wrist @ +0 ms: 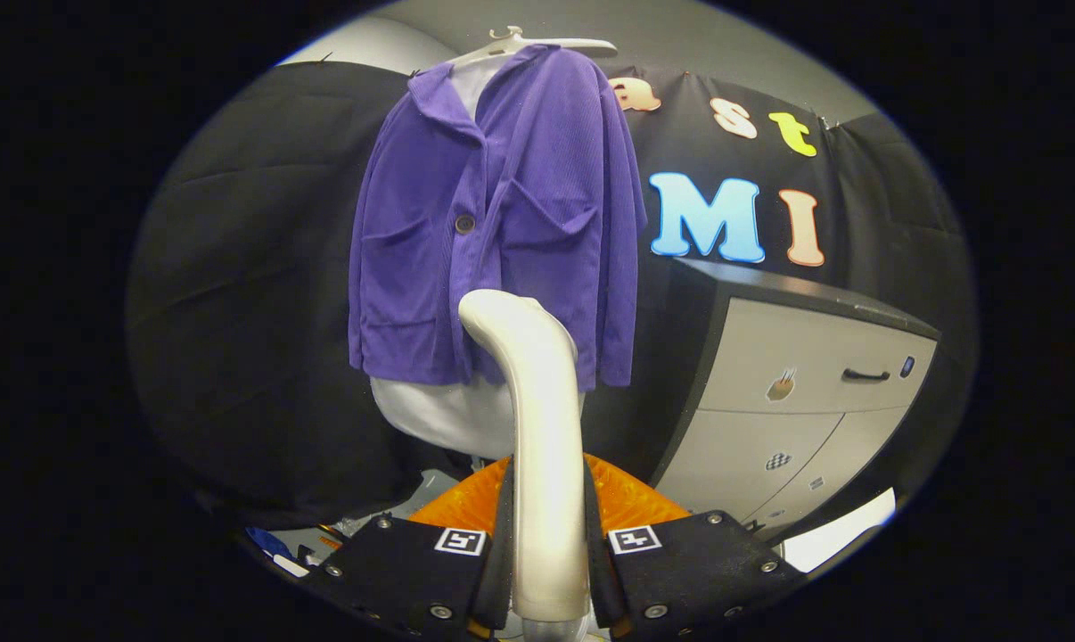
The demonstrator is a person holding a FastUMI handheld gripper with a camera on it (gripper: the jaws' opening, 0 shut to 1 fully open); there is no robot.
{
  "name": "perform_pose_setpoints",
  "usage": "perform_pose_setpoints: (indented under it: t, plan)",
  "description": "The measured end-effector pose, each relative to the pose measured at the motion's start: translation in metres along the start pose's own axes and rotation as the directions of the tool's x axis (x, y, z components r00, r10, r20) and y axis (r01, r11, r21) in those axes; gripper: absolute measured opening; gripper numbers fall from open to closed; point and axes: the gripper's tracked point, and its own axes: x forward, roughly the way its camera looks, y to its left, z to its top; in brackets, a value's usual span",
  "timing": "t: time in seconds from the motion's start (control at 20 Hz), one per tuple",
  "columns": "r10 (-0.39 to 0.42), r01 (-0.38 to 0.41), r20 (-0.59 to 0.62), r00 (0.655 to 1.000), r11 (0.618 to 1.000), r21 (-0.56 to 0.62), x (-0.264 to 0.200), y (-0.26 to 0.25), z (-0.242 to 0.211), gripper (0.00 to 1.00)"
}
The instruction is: Iron the clothes twice with a garment steamer, once on the left side and once on the right side.
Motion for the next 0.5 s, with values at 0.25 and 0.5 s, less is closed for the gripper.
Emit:
perform_pose_setpoints:
  t: [0.25, 0.5]
  plan:
    - [0.010, -0.016, 0.149, 0.989, 0.999, 0.039, -0.019, 0.000, 0.089, 0.36]
    - [0.008, -0.024, 0.288, 0.958, 0.998, 0.052, -0.026, 0.001, 0.173, 0.36]
